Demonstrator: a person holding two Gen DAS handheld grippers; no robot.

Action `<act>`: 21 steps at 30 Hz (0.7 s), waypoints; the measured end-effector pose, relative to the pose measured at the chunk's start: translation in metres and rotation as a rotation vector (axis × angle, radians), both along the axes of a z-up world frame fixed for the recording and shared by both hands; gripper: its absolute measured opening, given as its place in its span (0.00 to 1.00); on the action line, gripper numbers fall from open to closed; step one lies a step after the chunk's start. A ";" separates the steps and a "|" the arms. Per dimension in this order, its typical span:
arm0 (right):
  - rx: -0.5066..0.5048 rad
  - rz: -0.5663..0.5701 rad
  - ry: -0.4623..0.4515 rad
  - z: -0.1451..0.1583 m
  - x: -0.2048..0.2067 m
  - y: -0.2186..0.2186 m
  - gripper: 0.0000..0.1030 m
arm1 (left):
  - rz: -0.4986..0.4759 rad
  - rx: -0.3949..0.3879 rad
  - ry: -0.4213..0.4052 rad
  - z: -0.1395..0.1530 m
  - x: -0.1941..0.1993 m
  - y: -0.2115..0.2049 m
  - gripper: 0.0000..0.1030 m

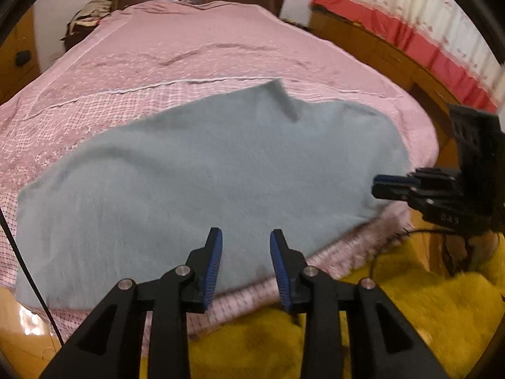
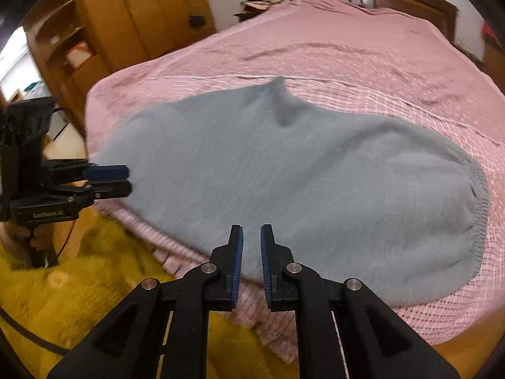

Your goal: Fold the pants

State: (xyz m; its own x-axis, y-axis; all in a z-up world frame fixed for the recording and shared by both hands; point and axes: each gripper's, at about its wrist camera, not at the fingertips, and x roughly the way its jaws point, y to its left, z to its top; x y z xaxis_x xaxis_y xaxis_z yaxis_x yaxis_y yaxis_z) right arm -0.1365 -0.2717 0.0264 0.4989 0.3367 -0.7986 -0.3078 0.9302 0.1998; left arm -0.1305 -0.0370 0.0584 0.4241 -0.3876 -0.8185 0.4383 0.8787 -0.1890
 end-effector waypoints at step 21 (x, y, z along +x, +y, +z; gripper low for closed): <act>0.094 -0.736 -0.017 -0.015 -0.039 -0.179 0.35 | 0.085 0.086 0.052 -0.035 0.015 -0.001 0.32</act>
